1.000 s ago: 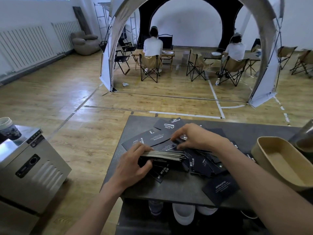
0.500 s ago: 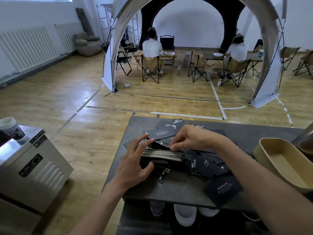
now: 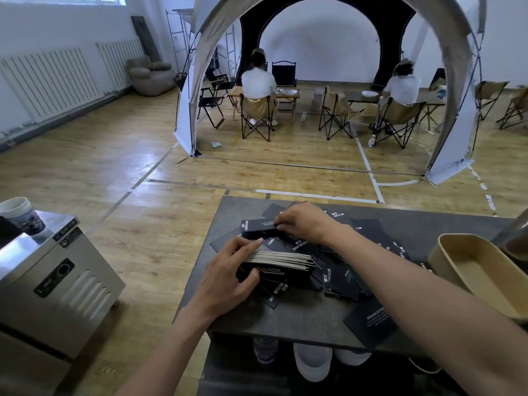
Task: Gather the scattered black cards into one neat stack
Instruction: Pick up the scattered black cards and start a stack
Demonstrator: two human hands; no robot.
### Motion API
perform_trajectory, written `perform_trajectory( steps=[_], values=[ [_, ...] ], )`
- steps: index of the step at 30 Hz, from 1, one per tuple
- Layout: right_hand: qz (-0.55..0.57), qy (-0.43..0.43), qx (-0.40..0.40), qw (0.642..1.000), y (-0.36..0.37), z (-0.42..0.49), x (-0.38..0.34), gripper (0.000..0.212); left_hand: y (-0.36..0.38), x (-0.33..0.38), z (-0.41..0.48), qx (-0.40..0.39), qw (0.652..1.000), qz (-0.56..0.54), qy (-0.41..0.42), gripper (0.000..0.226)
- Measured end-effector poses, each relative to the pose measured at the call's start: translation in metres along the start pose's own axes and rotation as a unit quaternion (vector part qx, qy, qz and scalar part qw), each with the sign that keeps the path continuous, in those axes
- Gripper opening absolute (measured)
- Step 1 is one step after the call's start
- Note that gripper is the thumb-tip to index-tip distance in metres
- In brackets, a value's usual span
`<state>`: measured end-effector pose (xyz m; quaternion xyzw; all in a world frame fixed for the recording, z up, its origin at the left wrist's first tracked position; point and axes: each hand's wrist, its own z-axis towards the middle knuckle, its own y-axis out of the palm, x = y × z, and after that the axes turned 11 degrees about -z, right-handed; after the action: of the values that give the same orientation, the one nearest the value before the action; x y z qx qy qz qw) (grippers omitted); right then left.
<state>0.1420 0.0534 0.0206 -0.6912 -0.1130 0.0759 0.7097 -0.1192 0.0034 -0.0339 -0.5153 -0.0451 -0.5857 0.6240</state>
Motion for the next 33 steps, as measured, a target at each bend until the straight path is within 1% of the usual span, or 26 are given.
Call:
perform_trajectory(
  steps=[1, 3, 4, 5, 6, 8, 9, 10, 12, 14, 15, 16, 17, 19, 21, 23, 26, 29, 31, 33],
  values=[
    [0.004, -0.009, 0.036, 0.999, -0.002, -0.004, -0.001, 0.026, 0.0, 0.001, 0.0, 0.004, 1.0, 0.0, 0.003, 0.058],
    [0.006, -0.017, 0.133, 0.991, -0.012, -0.016, -0.002, 0.023, 0.0, 0.002, 0.001, 0.012, 1.0, -0.004, 0.012, 0.063],
    [0.012, -0.011, 0.165, 0.986, -0.02, -0.024, -0.005, 0.021, -0.001, 0.003, 0.002, 0.015, 1.0, -0.006, 0.014, 0.067],
    [0.024, 0.0, 0.17, 0.985, -0.029, -0.034, -0.008, 0.019, -0.001, 0.004, 0.002, 0.017, 1.0, -0.007, 0.013, 0.072],
    [0.045, 0.016, 0.14, 0.989, -0.036, -0.044, -0.011, 0.018, -0.001, 0.005, 0.003, 0.018, 1.0, -0.007, 0.009, 0.076],
    [0.148, 0.03, 0.035, 0.988, -0.042, -0.063, -0.019, 0.018, 0.0, 0.005, 0.003, 0.015, 1.0, -0.002, 0.007, 0.081],
    [0.211, 0.031, -0.008, 0.977, -0.04, -0.072, -0.025, 0.018, -0.001, 0.004, 0.003, 0.012, 1.0, 0.0, 0.01, 0.079],
    [0.261, 0.03, -0.029, 0.965, -0.036, -0.079, -0.032, 0.02, -0.001, 0.003, 0.002, 0.006, 1.0, -0.001, 0.013, 0.074],
    [0.338, 0.049, -0.02, 0.94, -0.027, -0.093, -0.039, 0.023, -0.001, 0.0, 0.002, -0.004, 1.0, -0.009, 0.019, 0.052],
    [0.388, 0.106, 0.041, 0.914, -0.019, -0.106, -0.03, 0.021, 0.0, -0.001, 0.001, -0.006, 1.0, -0.001, 0.024, 0.036],
    [0.369, 0.145, 0.075, 0.915, -0.017, -0.113, -0.018, 0.019, 0.001, -0.001, 0.001, -0.004, 1.0, 0.004, 0.025, 0.034],
    [0.314, 0.187, 0.098, 0.926, -0.019, -0.121, -0.005, 0.02, 0.003, -0.001, 0.0, -0.001, 1.0, 0.007, 0.025, 0.033],
    [0.244, 0.225, 0.104, 0.938, -0.02, -0.13, 0.011, 0.025, 0.004, 0.0, 0.0, 0.003, 1.0, 0.006, 0.024, 0.033],
    [0.13, 0.273, 0.063, 0.951, -0.021, -0.147, 0.041, 0.036, 0.006, 0.004, 0.003, 0.015, 1.0, -0.007, 0.024, 0.032],
    [0.078, 0.276, 0.016, 0.958, -0.018, -0.155, 0.057, 0.039, 0.01, 0.011, 0.012, 0.017, 0.999, -0.019, 0.032, 0.031],
    [0.067, 0.258, 0.0, 0.964, -0.016, -0.154, 0.06, 0.042, 0.02, 0.018, 0.025, 0.003, 0.999, -0.032, 0.043, 0.03],
    [0.034, 0.224, -0.015, 0.974, -0.016, -0.144, 0.052, 0.058, 0.04, 0.024, 0.037, -0.03, 0.997, -0.046, 0.051, 0.03],
    [0.029, 0.194, -0.032, 0.98, -0.019, -0.135, 0.045, 0.056, 0.05, 0.021, 0.039, -0.05, 0.997, -0.04, 0.046, 0.031],
    [0.076, 0.189, -0.006, 0.979, -0.023, -0.134, 0.046, 0.064, 0.049, 0.021, 0.038, -0.049, 0.997, -0.042, 0.046, 0.033],
    [0.157, 0.195, 0.061, 0.966, -0.026, -0.134, 0.051, 0.073, 0.048, 0.022, 0.038, -0.055, 0.996, -0.047, 0.054, 0.036]
  ],
)
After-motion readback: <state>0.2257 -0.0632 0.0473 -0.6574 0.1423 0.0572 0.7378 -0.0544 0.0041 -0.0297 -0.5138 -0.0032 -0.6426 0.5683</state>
